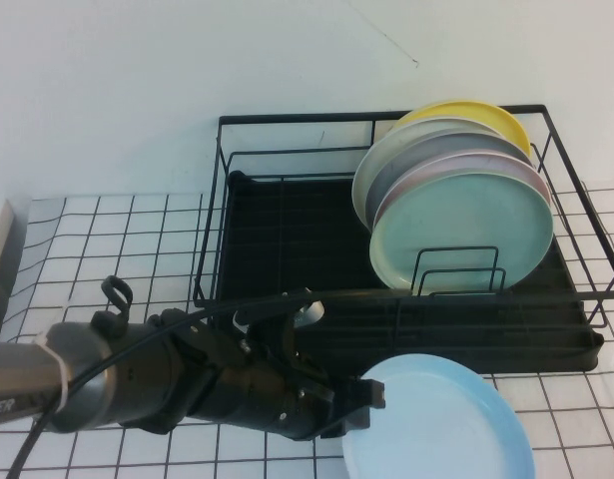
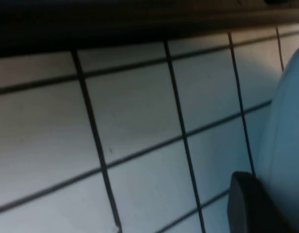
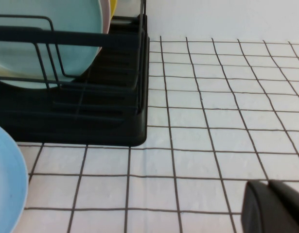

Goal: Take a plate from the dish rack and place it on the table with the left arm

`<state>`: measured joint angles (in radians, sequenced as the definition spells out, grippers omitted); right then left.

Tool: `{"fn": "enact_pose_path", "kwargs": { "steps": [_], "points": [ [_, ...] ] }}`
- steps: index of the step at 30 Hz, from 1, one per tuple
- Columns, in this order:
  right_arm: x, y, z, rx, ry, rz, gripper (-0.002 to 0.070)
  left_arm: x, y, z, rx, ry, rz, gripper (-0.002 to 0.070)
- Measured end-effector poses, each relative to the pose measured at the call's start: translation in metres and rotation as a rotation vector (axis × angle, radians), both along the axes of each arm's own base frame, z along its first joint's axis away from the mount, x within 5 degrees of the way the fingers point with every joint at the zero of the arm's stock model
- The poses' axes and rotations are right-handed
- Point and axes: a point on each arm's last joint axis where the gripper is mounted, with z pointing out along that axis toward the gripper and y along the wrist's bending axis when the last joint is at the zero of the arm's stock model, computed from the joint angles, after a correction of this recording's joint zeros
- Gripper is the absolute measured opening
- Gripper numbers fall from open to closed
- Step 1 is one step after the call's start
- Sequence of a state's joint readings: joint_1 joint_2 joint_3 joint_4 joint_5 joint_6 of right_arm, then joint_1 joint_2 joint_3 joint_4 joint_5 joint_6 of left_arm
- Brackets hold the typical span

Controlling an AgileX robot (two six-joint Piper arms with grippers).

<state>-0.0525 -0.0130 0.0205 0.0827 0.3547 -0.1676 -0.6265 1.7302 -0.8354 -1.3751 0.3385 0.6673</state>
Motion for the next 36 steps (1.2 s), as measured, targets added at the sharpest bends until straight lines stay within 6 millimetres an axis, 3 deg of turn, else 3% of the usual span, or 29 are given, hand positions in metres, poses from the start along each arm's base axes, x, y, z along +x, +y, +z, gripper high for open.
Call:
{"fn": "enact_pose_path", "kwargs": {
  "steps": [11,13,19,24,26,28,34,36],
  "points": [
    [0.0,0.0,0.0,0.0,0.0,0.0,-0.0003,0.006,-0.001,0.0,-0.013,-0.057,0.035,0.0076],
    [0.0,0.0,0.0,0.0,0.0,0.0,-0.0003,0.006,-0.001,0.0,-0.009,-0.067,0.028,0.0124],
    [0.0,0.0,0.0,0.0,0.0,0.0,-0.0003,0.007,-0.001,0.0,0.0,-0.085,0.011,0.0412],
    [0.0,0.0,0.0,0.0,0.0,0.0,-0.0003,0.007,0.0,0.0,0.021,-0.122,-0.013,0.0477],
    [0.0,0.0,0.0,0.0,0.0,0.0,-0.0003,0.008,0.0,0.0,0.027,-0.13,-0.016,0.0469],
    [0.0,0.0,0.0,0.0,0.0,0.0,-0.0003,0.008,0.0,0.0,0.033,-0.136,-0.021,0.0414],
    [0.0,0.0,0.0,0.0,0.0,0.0,-0.0003,0.006,0.004,0.018,0.046,-0.229,-0.058,0.0083],
    [0.0,0.0,0.0,0.0,0.0,0.0,-0.0003,0.004,0.006,0.029,0.037,-0.268,-0.062,0.0038]
  ]
}}
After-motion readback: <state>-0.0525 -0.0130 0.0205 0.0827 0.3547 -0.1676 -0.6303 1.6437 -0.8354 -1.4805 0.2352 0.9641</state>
